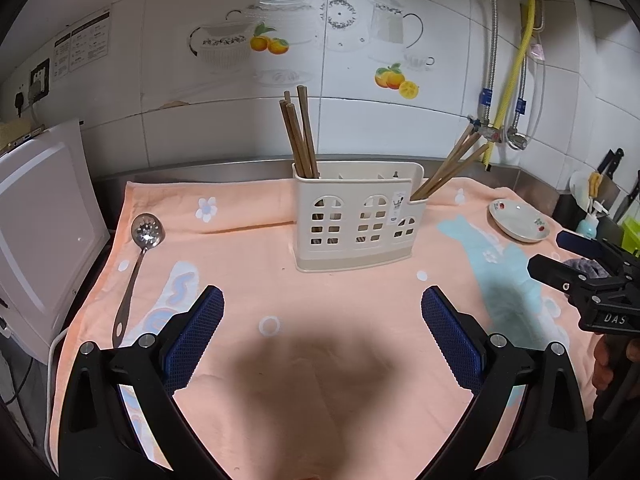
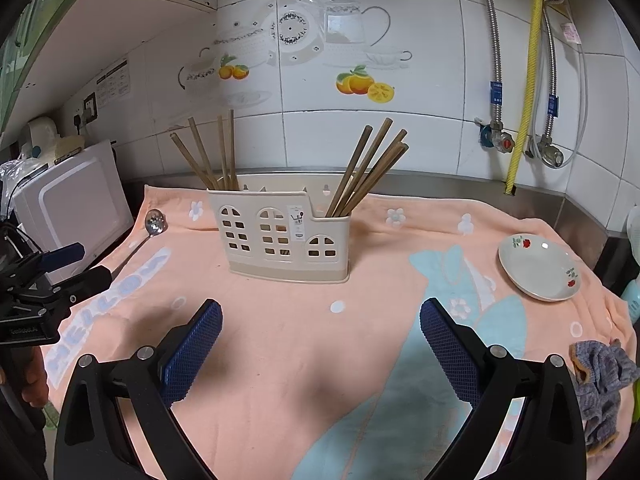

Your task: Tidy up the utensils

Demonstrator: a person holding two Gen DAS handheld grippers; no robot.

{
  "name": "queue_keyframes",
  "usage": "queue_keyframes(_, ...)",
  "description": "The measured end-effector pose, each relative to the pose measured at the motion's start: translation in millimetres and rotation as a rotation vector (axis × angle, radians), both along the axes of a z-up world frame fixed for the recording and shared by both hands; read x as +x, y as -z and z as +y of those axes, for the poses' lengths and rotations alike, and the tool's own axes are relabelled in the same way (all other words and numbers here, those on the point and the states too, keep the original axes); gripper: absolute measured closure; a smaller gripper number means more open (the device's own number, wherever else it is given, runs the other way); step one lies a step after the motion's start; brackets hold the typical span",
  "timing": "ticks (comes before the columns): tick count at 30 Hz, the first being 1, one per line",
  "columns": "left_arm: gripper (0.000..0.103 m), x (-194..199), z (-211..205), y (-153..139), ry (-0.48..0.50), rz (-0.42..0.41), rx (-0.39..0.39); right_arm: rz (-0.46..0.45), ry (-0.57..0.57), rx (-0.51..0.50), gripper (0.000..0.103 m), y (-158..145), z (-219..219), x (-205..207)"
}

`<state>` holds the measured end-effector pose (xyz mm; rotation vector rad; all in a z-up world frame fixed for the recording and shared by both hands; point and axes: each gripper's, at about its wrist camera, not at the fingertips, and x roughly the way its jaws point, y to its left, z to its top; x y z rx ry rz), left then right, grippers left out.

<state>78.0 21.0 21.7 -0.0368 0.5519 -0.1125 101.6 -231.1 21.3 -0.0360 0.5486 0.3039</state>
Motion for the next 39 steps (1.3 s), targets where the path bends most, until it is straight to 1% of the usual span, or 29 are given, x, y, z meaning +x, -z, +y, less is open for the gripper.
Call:
queue_keyframes(13,0.005,1.1,-7.2,2.1,0.023,0.008,-0.006,0.002,-0.013,0.004,0.007,-0.3,4.5,-2.7)
queue_keyframes(39,0.005,2.7,-12.6,2.7,0.036,0.008,-0.018,0.003,-0.033,0.005,0.007,0.9,10.2,-4.0)
